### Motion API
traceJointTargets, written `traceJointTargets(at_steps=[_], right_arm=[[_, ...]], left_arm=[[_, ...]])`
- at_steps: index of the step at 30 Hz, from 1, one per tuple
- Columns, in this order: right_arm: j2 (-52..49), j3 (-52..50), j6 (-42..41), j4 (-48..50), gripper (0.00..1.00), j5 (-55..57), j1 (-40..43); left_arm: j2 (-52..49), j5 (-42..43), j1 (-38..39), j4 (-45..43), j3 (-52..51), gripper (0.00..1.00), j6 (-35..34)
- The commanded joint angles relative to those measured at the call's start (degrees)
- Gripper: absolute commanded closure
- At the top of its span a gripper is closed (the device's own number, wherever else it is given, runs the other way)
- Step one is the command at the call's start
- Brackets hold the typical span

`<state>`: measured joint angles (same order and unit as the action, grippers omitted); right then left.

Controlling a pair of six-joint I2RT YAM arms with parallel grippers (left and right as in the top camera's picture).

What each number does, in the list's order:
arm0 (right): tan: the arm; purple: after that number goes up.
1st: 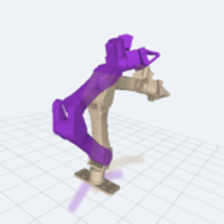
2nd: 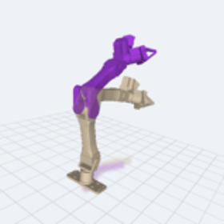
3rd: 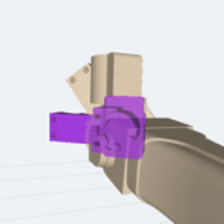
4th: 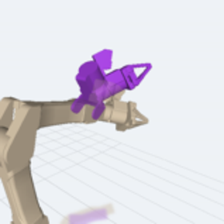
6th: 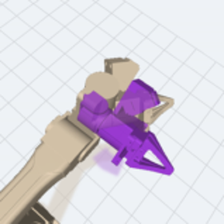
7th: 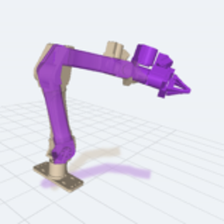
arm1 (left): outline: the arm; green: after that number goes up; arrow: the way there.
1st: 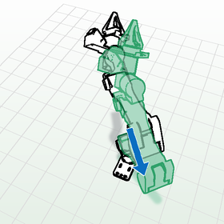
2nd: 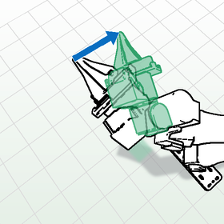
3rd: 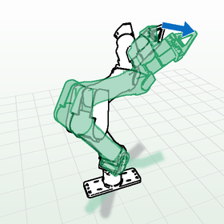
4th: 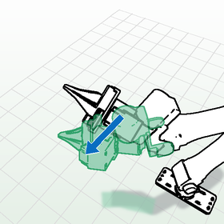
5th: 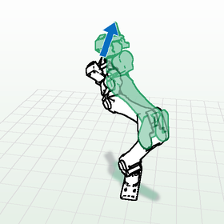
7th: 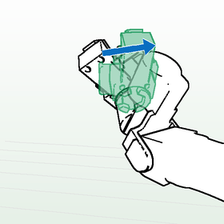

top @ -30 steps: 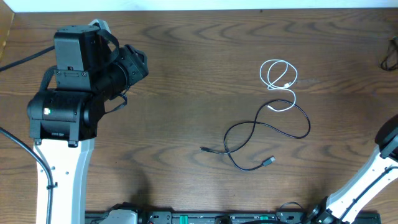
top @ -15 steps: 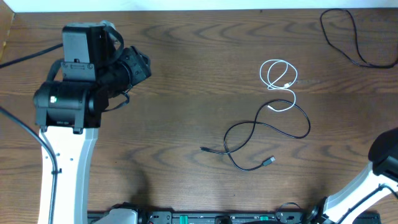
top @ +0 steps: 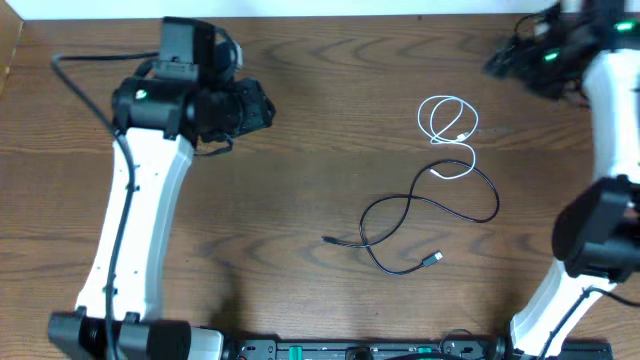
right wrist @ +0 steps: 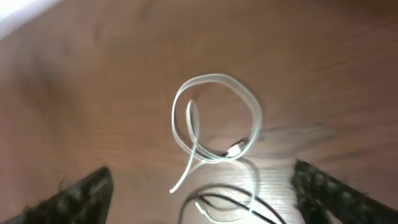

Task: Untangle cables
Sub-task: 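Grasp the white cable with the right gripper and carry it to the upper right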

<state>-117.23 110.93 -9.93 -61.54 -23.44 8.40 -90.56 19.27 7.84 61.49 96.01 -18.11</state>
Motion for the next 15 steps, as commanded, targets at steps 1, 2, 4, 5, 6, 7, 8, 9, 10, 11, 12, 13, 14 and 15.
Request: traceJointTargets(at_steps=[1,2,4,5,6,7,8,9,10,11,12,13,14,15], right_arm=[[-0.48,-6.12,-1.46,3.78,0.25,-0.7,-4.17],[-0.48,-7.96,-4.28,5.29,0.29,0.96,-5.25],[-0.48,-11.17,-9.22,7.91,0.35,4.79,-6.84],[-0.48,-12.66,-10.99,9.35,0.38,5.62,-7.39],[-0.48,-14.14,-12.07,11.13,0.41,5.51,-7.82],[-0.48,-15.47,-13.22,12.87,0.43,5.49,-8.24],[-0.48,-16.72,-14.19,14.51,0.47,5.53,-8.66],[-0.48,-17.92,-14.97,16.11,0.51,5.53,-9.05],[-0.48,-18.82,-15.78,17.25,0.55,5.53,-9.29],[-0.5,-19.89,-16.59,18.51,0.6,5.53,-9.57],[-0.5,-20.98,-17.11,19.74,0.64,5.53,-9.75],[-0.5,-21.94,-17.29,20.74,0.7,5.53,-9.86],[-0.5,-22.69,-17.29,21.59,0.78,5.55,-9.9],[-0.5,-23.37,-17.29,22.47,0.84,5.6,-9.9]], left_arm=[[-2.03,0.66,0.24,0.15,-0.33,0.51,2.89],[-2.64,0.66,0.24,0.15,-0.33,0.51,2.89],[-3.67,0.66,0.24,0.17,-0.33,0.51,2.89],[-3.98,0.66,0.24,0.17,-0.35,0.51,2.89],[-4.26,0.66,0.24,0.15,-0.39,0.51,2.89],[-4.37,0.66,0.24,0.15,-0.39,0.51,2.89],[-4.48,0.66,0.24,0.13,-0.39,0.52,2.89],[-4.48,0.66,0.24,0.09,-0.39,0.51,2.86],[-4.48,0.66,0.24,0.02,-0.39,0.51,2.89],[-4.48,0.66,0.24,-0.04,-0.39,0.52,2.86],[-4.48,0.66,0.24,-0.04,-0.39,0.51,2.86],[-4.48,0.68,0.24,-0.04,-0.39,0.51,2.86],[-4.48,0.66,0.24,-0.04,-0.39,0.52,2.86],[-4.48,0.66,0.24,-0.04,-0.44,0.51,2.86]])
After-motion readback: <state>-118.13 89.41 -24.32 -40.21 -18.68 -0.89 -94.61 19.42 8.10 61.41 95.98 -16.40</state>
